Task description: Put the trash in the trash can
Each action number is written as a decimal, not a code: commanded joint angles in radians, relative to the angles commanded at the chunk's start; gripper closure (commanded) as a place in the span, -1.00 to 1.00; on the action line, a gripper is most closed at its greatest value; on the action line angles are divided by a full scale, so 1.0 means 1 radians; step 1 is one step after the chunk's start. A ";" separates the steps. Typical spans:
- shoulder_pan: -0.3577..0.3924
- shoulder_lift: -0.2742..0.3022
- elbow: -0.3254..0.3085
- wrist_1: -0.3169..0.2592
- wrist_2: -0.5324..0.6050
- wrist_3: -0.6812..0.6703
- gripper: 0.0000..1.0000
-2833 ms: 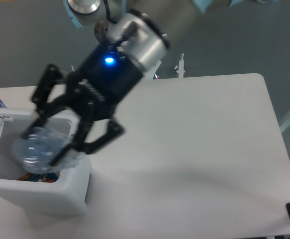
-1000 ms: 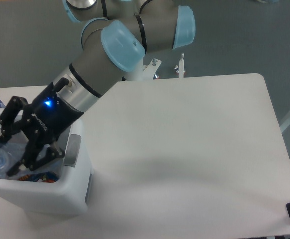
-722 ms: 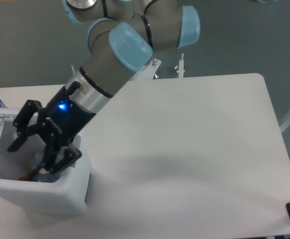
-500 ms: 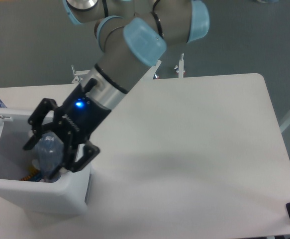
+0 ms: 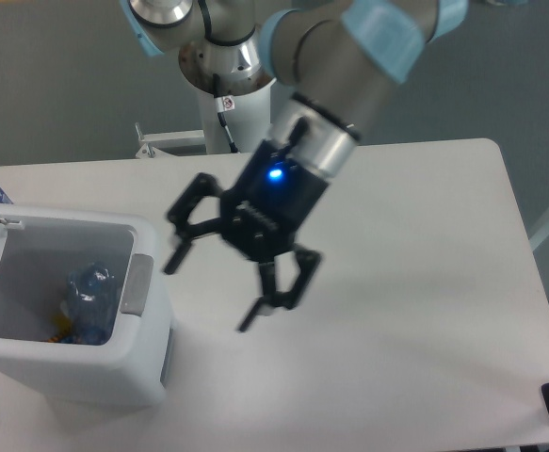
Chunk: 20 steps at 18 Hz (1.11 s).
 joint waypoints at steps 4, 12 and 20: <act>0.046 -0.053 0.008 -0.017 0.033 0.002 -1.00; 0.089 -0.097 0.000 -0.034 0.259 0.040 -1.00; 0.086 -0.141 -0.027 -0.077 0.536 0.271 -1.00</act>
